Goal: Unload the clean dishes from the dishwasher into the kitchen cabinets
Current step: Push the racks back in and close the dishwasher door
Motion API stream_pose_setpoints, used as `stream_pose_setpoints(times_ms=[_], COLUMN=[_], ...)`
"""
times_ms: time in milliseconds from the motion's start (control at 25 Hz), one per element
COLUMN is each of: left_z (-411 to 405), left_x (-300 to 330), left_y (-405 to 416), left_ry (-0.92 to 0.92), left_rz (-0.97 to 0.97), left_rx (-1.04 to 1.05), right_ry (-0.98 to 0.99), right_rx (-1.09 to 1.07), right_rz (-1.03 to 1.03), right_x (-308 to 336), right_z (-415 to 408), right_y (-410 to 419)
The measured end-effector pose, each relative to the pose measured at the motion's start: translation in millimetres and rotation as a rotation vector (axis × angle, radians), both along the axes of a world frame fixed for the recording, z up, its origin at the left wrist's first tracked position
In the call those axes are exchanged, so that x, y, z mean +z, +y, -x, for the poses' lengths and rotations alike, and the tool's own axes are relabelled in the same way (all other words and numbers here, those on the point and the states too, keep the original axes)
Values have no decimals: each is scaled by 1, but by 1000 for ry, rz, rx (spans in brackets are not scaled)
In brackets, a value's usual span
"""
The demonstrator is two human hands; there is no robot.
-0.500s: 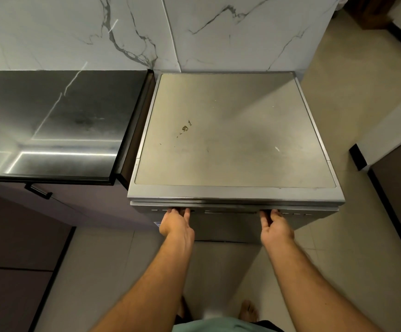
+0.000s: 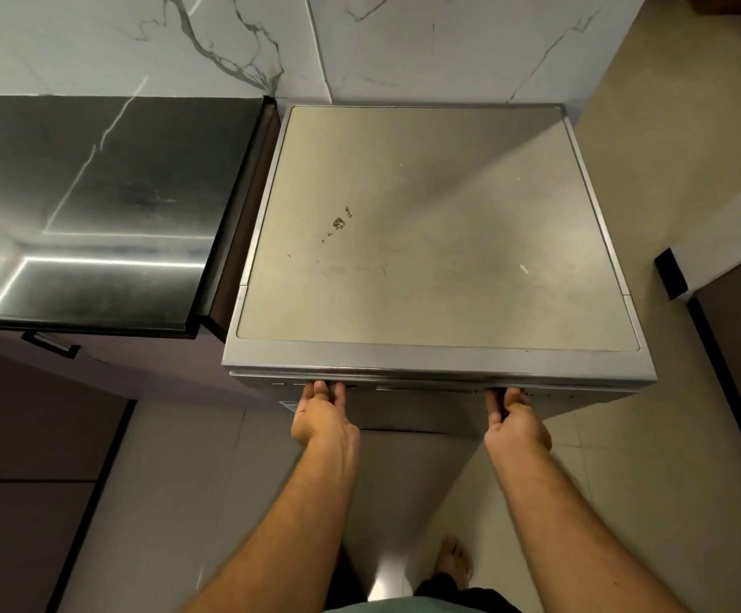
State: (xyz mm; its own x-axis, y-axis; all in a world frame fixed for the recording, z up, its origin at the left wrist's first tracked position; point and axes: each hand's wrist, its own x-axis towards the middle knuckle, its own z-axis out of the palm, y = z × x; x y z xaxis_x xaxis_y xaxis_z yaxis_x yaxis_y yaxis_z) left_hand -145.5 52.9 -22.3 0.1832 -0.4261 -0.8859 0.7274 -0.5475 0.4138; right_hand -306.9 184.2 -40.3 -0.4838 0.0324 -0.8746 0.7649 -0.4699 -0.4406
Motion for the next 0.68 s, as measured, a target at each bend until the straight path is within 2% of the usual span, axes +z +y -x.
stream_pose_setpoints(times_ms=[440,680], left_z=[0,-17], left_x=[3,16], left_y=[-7,-16], left_ry=[28,25], left_rz=[121,126], left_rx=[-94,-272], right_ry=[-16,24], right_rx=[-24,104], right_rz=[59,100], right_x=[23,15], right_z=[3,8], right_y=[-6,1])
